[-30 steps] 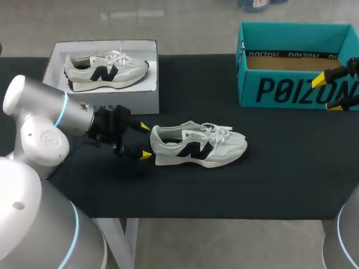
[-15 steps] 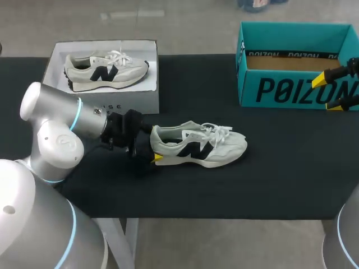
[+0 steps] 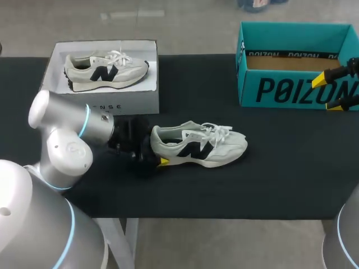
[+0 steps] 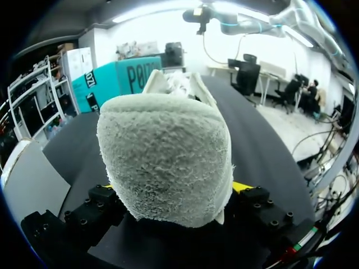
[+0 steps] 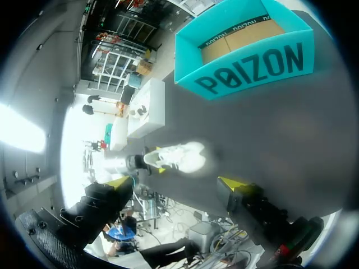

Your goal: Take the shoe out of the shoebox, open the shoe tongue, remove and reinsert the insole, then place the shoe into the shoebox

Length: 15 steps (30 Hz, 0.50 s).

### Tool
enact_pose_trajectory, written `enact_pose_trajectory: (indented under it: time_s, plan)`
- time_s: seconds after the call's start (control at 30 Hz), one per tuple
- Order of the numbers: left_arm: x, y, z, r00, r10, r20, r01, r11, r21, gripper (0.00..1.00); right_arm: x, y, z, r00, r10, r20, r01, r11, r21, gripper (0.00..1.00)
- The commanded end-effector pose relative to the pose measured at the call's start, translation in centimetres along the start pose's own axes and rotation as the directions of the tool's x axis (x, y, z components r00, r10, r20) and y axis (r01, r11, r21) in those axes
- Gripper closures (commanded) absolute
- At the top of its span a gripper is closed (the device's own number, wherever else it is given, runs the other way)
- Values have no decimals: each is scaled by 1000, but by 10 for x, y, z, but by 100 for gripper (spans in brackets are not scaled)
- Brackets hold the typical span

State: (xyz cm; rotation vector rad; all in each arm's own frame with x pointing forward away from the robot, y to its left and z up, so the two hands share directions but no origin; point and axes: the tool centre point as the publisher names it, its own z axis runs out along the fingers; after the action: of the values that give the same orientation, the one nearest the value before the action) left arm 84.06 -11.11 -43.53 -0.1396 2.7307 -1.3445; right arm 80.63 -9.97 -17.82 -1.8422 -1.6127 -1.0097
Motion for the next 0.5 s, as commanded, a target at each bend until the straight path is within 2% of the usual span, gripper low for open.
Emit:
enact_pose_trajectory:
  time_s: [0.03,0.07,0.1,0.13,0.17,0.5]
  plan:
    - [1,2,8,1000,-7,10,7,1000,4,51,0,0,0,1000,2,4,-2,1000,0,0]
    - [1,2,8,1000,-9,11,9,1000,6,60,0,0,0,1000,2,4,-2,1000,0,0]
    - [1,2,8,1000,-10,12,10,1000,7,74,0,0,0,1000,2,4,-2,1000,0,0]
    - [1,2,8,1000,-10,10,10,1000,12,95,0,0,0,1000,2,4,-2,1000,0,0]
    - [1,2,8,1000,-10,10,10,1000,13,100,0,0,0,1000,2,4,-2,1000,0,0]
    - [2,2,4,1000,-11,1,10,1000,27,100,0,0,0,1000,2,4,-2,1000,0,0]
